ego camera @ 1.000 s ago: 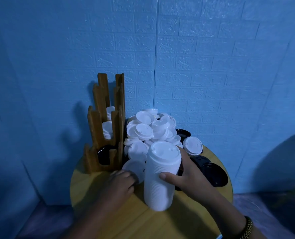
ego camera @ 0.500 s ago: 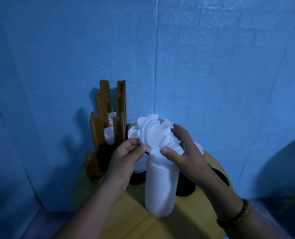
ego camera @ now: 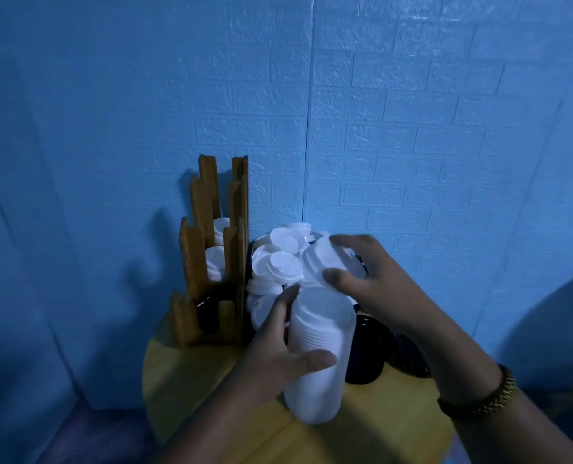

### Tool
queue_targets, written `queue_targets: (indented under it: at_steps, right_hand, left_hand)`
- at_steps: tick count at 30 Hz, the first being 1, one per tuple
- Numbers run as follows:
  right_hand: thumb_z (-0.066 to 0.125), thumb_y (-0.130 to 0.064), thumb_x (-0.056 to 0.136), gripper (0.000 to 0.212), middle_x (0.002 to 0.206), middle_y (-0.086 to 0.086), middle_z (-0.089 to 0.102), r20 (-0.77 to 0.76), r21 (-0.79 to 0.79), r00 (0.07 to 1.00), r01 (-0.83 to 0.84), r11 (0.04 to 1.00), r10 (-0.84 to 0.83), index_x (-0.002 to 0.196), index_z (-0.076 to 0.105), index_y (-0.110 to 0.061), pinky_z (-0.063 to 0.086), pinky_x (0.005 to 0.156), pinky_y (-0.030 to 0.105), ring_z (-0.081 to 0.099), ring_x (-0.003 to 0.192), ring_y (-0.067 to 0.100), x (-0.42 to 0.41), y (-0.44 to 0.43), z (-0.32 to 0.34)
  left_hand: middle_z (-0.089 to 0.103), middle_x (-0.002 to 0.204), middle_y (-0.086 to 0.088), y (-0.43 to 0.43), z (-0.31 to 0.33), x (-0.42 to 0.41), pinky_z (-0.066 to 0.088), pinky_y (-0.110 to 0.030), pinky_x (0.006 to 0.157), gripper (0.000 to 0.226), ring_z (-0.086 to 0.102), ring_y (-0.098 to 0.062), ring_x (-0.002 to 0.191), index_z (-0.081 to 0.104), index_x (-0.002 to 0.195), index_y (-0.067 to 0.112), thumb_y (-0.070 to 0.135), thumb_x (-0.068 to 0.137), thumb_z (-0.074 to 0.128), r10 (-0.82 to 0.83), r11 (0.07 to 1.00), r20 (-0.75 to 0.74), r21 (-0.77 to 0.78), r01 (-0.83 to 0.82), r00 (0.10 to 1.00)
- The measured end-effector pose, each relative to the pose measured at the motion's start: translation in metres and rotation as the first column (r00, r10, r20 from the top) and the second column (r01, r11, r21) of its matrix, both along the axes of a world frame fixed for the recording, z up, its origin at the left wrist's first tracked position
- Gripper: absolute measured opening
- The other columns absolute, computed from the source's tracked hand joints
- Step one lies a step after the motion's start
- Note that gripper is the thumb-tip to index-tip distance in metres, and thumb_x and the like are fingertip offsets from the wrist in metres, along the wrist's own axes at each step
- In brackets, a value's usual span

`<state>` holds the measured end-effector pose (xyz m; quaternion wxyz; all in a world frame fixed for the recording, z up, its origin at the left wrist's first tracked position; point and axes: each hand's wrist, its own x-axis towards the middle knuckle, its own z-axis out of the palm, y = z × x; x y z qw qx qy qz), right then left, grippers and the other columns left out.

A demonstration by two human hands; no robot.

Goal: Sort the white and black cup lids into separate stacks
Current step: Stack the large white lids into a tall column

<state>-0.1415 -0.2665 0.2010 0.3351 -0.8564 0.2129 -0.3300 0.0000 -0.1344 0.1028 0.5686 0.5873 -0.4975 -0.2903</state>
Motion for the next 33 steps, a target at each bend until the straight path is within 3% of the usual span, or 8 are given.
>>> queue_targets:
  at_steps: [3,5,10,15,21,26,30,33]
  right_hand:
    - [0.079,-0.046,0.078,0.066,0.133,-0.022,0.048,-0.291,-0.033,0.951,-0.116,0.993,0.102,0.138,0.053,-0.035,0.040,0.104,0.024,0.045,0.124,-0.003,-0.010,0.003,-0.003]
    - [0.077,-0.048,0.080,0.067,0.134,-0.022,0.047,-0.349,-0.042,0.931,-0.128,0.991,0.106,0.140,0.050,-0.037,0.039,0.106,0.026,0.042,0.127,-0.001,-0.010,0.004,-0.010]
    - [0.076,-0.045,0.082,0.058,0.129,-0.030,0.048,-0.337,-0.012,0.932,-0.147,0.989,0.134,0.133,0.050,-0.043,0.036,0.093,0.009,0.043,0.119,-0.015,-0.008,0.002,-0.017]
    - [0.076,-0.051,0.073,0.067,0.133,-0.027,0.054,-0.284,0.144,0.925,-0.219,0.965,0.252,0.135,0.050,-0.045,0.043,0.108,0.033,0.050,0.126,-0.006,-0.006,0.000,-0.028]
    - [0.077,-0.023,0.083,0.058,0.127,-0.027,0.058,-0.285,0.207,0.893,-0.296,0.932,0.347,0.133,0.054,-0.042,0.045,0.106,0.031,0.054,0.121,-0.005,-0.010,0.000,-0.019]
    - [0.072,-0.042,0.079,0.058,0.129,-0.027,0.053,-0.146,0.053,0.972,-0.181,0.982,0.187,0.133,0.054,-0.040,0.042,0.105,0.026,0.048,0.122,-0.010,-0.003,0.012,-0.039]
    - [0.070,-0.059,0.072,0.072,0.132,-0.026,0.050,-0.122,0.035,0.973,-0.190,0.981,0.193,0.137,0.049,-0.039,0.041,0.103,0.023,0.045,0.124,-0.010,0.003,0.018,-0.044]
    - [0.072,-0.069,0.066,0.092,0.139,-0.020,0.045,-0.034,0.070,0.987,-0.156,0.985,0.158,0.145,0.036,-0.040,0.040,0.105,0.023,0.042,0.129,-0.005,0.014,0.032,-0.055]
  left_hand:
    - [0.065,0.133,0.018,-0.006,-0.003,-0.005,0.054,-0.046,0.103,0.098,0.062,-0.006,0.124,0.043,0.144,0.039,0.046,0.061,0.093,0.049,0.998,-0.046,-0.035,-0.051,0.998]
    - [0.067,0.131,0.014,-0.008,-0.002,-0.005,0.055,-0.050,0.101,0.092,0.064,-0.010,0.122,0.047,0.141,0.038,0.043,0.063,0.093,0.058,0.997,-0.034,-0.041,-0.060,0.998]
    - [0.066,0.135,0.009,-0.009,-0.004,0.002,0.054,-0.051,0.102,0.090,0.063,-0.015,0.125,0.045,0.143,0.038,0.034,0.068,0.093,0.015,1.000,-0.031,-0.026,-0.016,0.999]
    - [0.066,0.135,0.009,-0.006,-0.004,0.008,0.056,-0.037,0.096,0.090,0.062,-0.014,0.127,0.042,0.146,0.034,0.017,0.072,0.090,-0.069,0.998,-0.060,-0.018,0.068,0.996]
    - [0.066,0.129,0.017,-0.004,0.000,0.013,0.056,-0.028,0.092,0.087,0.063,-0.005,0.121,0.041,0.144,0.040,0.012,0.076,0.088,-0.123,0.992,-0.043,0.023,0.124,0.991]
    - [0.060,0.138,0.017,-0.009,-0.014,-0.004,0.055,-0.042,0.102,0.098,0.059,-0.006,0.127,0.036,0.149,0.045,0.037,0.069,0.091,0.098,0.994,0.009,-0.056,-0.098,0.995]
    - [0.057,0.140,0.018,-0.005,-0.023,-0.003,0.056,-0.041,0.101,0.114,0.058,-0.004,0.128,0.025,0.155,0.044,0.045,0.062,0.092,0.100,0.994,0.008,-0.034,-0.100,0.995]
    - [0.065,0.129,0.015,0.005,-0.029,0.004,0.059,-0.044,0.094,0.103,0.064,-0.009,0.120,0.040,0.147,0.038,0.050,0.059,0.092,0.182,0.983,0.078,-0.043,-0.179,0.980]
